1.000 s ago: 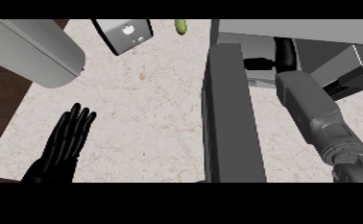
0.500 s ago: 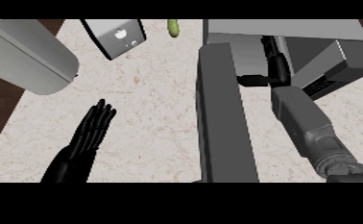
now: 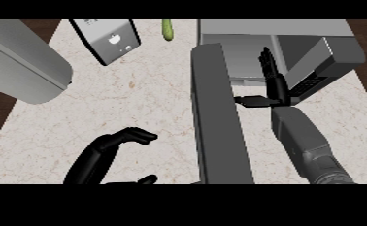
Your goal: Pick up the milk, place it into the microwave and close the microwave
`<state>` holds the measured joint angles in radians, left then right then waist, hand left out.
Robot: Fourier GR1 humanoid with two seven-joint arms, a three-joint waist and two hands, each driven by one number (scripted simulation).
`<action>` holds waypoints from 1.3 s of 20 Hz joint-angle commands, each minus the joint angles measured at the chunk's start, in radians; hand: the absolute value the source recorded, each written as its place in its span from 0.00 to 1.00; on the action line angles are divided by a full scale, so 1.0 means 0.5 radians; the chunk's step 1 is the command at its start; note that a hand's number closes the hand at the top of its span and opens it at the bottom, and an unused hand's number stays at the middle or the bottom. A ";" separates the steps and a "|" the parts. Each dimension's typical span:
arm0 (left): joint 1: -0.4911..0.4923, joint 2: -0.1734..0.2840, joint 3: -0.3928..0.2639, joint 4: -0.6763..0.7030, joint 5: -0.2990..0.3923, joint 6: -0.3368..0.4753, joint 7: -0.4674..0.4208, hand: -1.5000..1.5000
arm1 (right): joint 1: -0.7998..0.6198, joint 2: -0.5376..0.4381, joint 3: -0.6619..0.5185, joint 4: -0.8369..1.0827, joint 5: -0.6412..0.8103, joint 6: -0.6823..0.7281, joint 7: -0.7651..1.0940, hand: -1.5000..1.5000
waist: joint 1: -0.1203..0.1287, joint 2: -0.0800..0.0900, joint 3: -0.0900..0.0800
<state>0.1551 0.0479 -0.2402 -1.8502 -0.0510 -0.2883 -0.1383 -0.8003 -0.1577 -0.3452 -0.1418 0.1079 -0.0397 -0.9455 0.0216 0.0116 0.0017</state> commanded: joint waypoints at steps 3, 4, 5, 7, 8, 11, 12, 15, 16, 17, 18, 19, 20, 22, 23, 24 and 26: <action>-0.166 -0.092 -0.188 0.252 -0.199 0.119 -0.029 1.00 | 0.245 0.022 0.079 -0.174 0.006 0.161 -0.106 0.00 | -0.072 -0.033 -0.005; -0.079 -0.060 -0.149 0.179 -0.130 0.026 0.016 1.00 | 0.300 0.014 0.087 -0.235 -0.011 0.190 -0.106 0.00 | -0.050 -0.028 -0.004; -0.241 -0.093 -0.136 0.178 -0.083 0.037 0.217 1.00 | 0.342 -0.009 0.100 -0.237 0.001 0.215 -0.141 0.00 | -0.055 -0.026 -0.003; -0.363 -0.025 0.044 0.512 -0.113 0.006 -0.081 1.00 | 0.435 -0.050 0.133 -0.343 -0.007 0.305 -0.075 0.00 | -0.085 -0.033 -0.006; -0.276 -0.067 -0.080 0.566 -0.256 0.083 -0.184 1.00 | 0.429 0.043 0.163 -0.481 -0.018 0.194 0.041 0.00 | -0.082 -0.037 -0.007; -0.517 -0.095 -0.182 0.688 -0.373 0.092 0.027 1.00 | 0.497 0.022 0.199 -0.572 -0.011 0.265 0.053 0.00 | -0.117 -0.041 -0.008; -0.433 -0.068 -0.206 0.782 -0.373 0.046 -0.086 1.00 | 0.599 -0.020 0.237 -0.626 0.010 0.344 0.005 0.00 | -0.140 -0.047 -0.010; -0.486 -0.094 -0.294 0.799 -0.330 -0.002 -0.004 1.00 | 0.826 -0.059 0.246 -0.880 -0.052 0.409 0.053 0.00 | -0.120 -0.045 -0.009; -0.533 -0.095 -0.425 0.942 -0.320 0.137 -0.062 1.00 | 0.842 -0.030 0.273 -0.962 -0.039 0.362 0.074 0.00 | -0.115 -0.039 -0.008; -0.602 -0.095 -0.415 0.960 -0.280 0.111 -0.023 1.00 | 0.972 -0.034 0.284 -1.045 -0.054 0.415 0.005 0.00 | -0.139 -0.042 -0.009; -0.627 -0.095 -0.391 1.056 -0.321 0.155 -0.085 1.00 | 1.014 -0.033 0.294 -1.191 -0.078 0.418 0.090 0.00 | -0.156 -0.047 -0.011; -0.544 -0.095 -0.644 1.040 -0.330 0.332 -0.088 1.00 | 1.043 -0.038 0.312 -1.268 -0.073 0.397 0.158 0.00 | -0.133 -0.043 -0.010; -0.593 -0.095 -0.576 1.104 -0.261 0.233 -0.143 1.00 | 1.168 0.006 0.353 -1.390 -0.071 0.411 0.152 0.00 | -0.153 -0.045 -0.011; -0.621 -0.095 -0.792 1.177 -0.139 0.376 -0.152 1.00 | 1.272 -0.063 0.323 -1.527 -0.127 0.478 0.167 0.00 | -0.140 -0.036 -0.009; -0.681 -0.095 -0.803 1.193 -0.146 0.324 -0.134 1.00 | 1.340 -0.018 0.364 -1.645 -0.135 0.494 0.251 0.00 | -0.167 -0.041 -0.012; -0.671 -0.095 -0.822 1.193 -0.156 0.327 -0.123 1.00 | 1.346 -0.037 0.338 -1.828 -0.183 0.464 0.380 0.00 | -0.160 -0.044 -0.012; -0.740 -0.095 -0.959 1.307 -0.173 0.506 -0.178 1.00 | 1.512 -0.070 0.320 -2.016 -0.248 0.533 0.400 0.00 | -0.176 -0.041 -0.012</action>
<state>-0.1763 0.0057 -0.6102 -1.2713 -0.1385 -0.1124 -0.2075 -0.1616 -0.1813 -0.1864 -0.9661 0.0264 0.1946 -0.8054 -0.0551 -0.0094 -0.0035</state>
